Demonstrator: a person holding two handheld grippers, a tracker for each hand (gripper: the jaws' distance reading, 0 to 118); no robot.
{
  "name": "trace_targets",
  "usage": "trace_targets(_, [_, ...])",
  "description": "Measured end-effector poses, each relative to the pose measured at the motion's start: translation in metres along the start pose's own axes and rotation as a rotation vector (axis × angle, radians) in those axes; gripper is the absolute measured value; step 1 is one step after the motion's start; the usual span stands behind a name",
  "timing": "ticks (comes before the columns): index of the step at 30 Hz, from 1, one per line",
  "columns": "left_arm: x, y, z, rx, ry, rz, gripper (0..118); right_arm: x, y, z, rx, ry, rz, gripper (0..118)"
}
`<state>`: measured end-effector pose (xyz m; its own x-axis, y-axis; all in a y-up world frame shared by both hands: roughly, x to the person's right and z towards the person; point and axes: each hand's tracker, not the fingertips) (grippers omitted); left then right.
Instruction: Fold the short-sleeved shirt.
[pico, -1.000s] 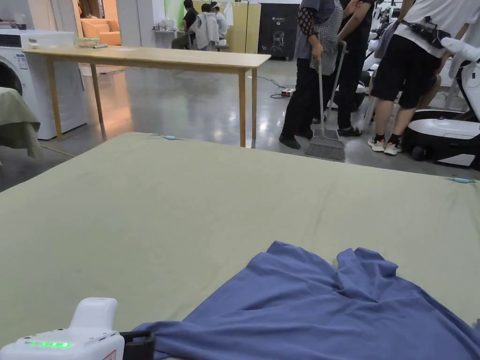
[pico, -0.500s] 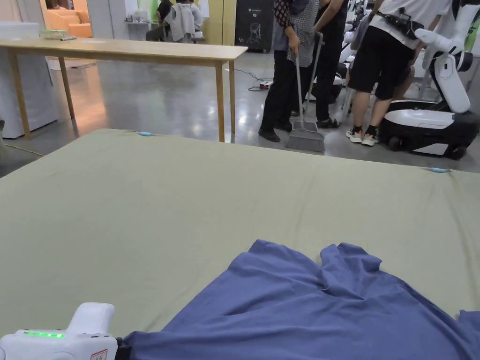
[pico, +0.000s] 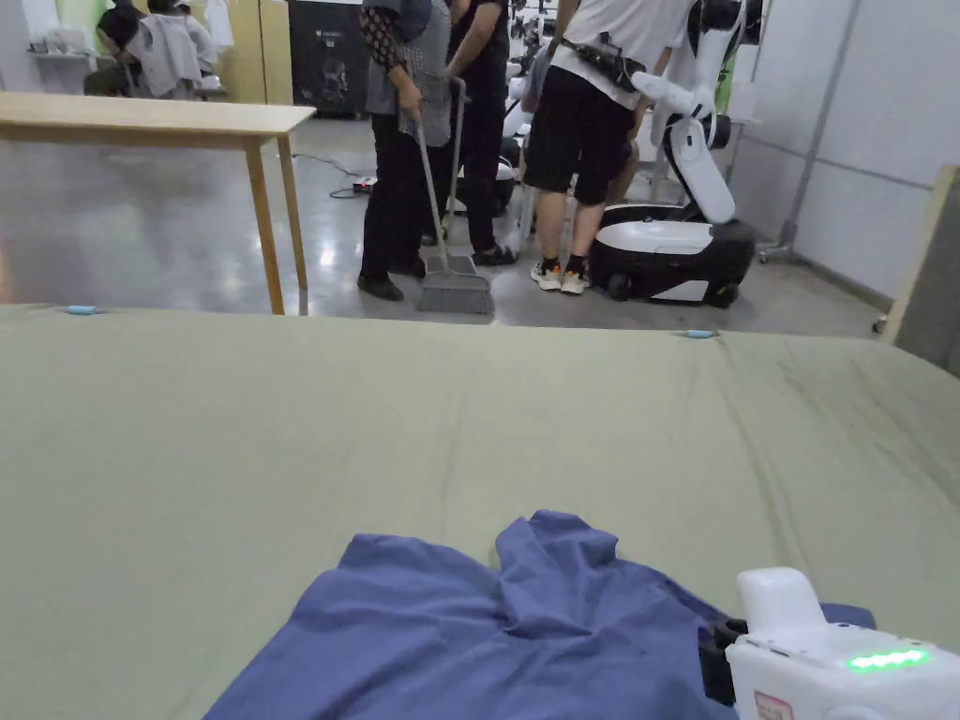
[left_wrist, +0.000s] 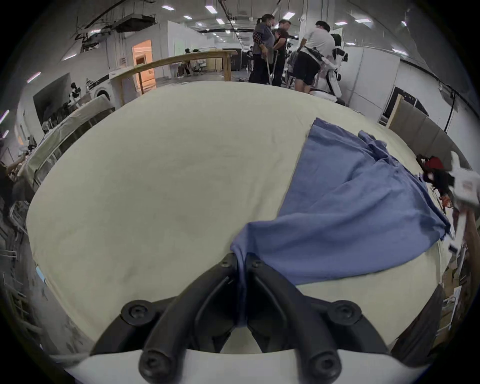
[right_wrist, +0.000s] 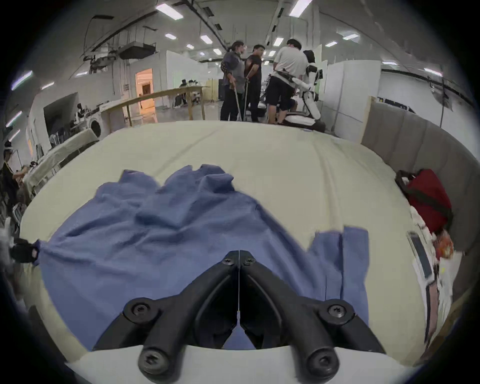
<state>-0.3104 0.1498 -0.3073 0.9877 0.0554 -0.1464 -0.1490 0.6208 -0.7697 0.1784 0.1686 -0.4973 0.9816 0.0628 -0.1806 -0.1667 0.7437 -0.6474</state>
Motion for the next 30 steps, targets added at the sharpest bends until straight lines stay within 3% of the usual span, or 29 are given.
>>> trace_targets(3, [-0.003, 0.002, 0.000, -0.003, -0.012, 0.012, 3, 0.016, 0.035, -0.044, -0.057, -0.002, 0.032, 3])
trace_targets(4, [-0.003, 0.002, 0.000, -0.005, -0.015, 0.018, 3, 0.021, 0.045, -0.056, -0.068, 0.001, 0.033, 18])
trace_targets(5, [-0.003, 0.002, 0.000, -0.007, -0.017, 0.023, 3, 0.024, 0.052, -0.065, -0.074, -0.004, 0.032, 53])
trace_targets(6, [-0.003, 0.002, 0.000, -0.008, -0.018, 0.025, 3, 0.027, 0.059, -0.074, -0.097, -0.005, 0.025, 109])
trace_targets(7, [-0.011, 0.003, -0.005, -0.014, -0.020, 0.031, 3, 0.030, 0.064, -0.086, -0.161, 0.022, 0.022, 118])
trace_targets(9, [-0.012, 0.003, -0.006, -0.016, -0.024, 0.041, 3, 0.033, 0.066, -0.101, -0.173, 0.040, 0.020, 117])
trace_targets(12, [-0.010, 0.005, -0.007, -0.020, -0.024, 0.042, 3, 0.032, 0.060, -0.123, -0.274, 0.000, 0.085, 116])
trace_targets(15, [-0.008, 0.006, -0.010, -0.025, -0.020, 0.035, 3, 0.027, 0.053, -0.136, -0.342, -0.010, 0.163, 106])
trace_targets(17, [-0.006, 0.007, -0.010, -0.029, -0.017, 0.030, 3, 0.028, 0.056, -0.132, -0.314, 0.021, 0.111, 97])
trace_targets(18, [-0.006, 0.007, -0.010, -0.029, -0.017, 0.030, 3, 0.025, 0.062, -0.122, -0.293, 0.057, 0.070, 67])
trace_targets(19, [-0.004, 0.010, -0.008, -0.032, -0.017, 0.032, 3, 0.023, 0.066, -0.113, -0.253, 0.067, 0.060, 23])
trace_targets(20, [-0.004, 0.011, -0.007, -0.033, -0.018, 0.028, 3, 0.020, 0.068, -0.104, -0.212, 0.016, 0.098, 3])
trace_targets(22, [-0.002, 0.015, -0.002, -0.035, -0.016, 0.025, 3, 0.015, 0.080, -0.072, -0.182, 0.066, 0.125, 3])
trace_targets(24, [-0.002, 0.019, 0.011, -0.008, -0.007, 0.014, 3, 0.016, 0.089, -0.040, -0.110, 0.044, 0.169, 3])
trace_targets(30, [0.008, 0.062, 0.073, 0.158, -0.064, 0.013, 3, 0.025, 0.129, 0.091, 0.123, 0.014, 0.164, 3])
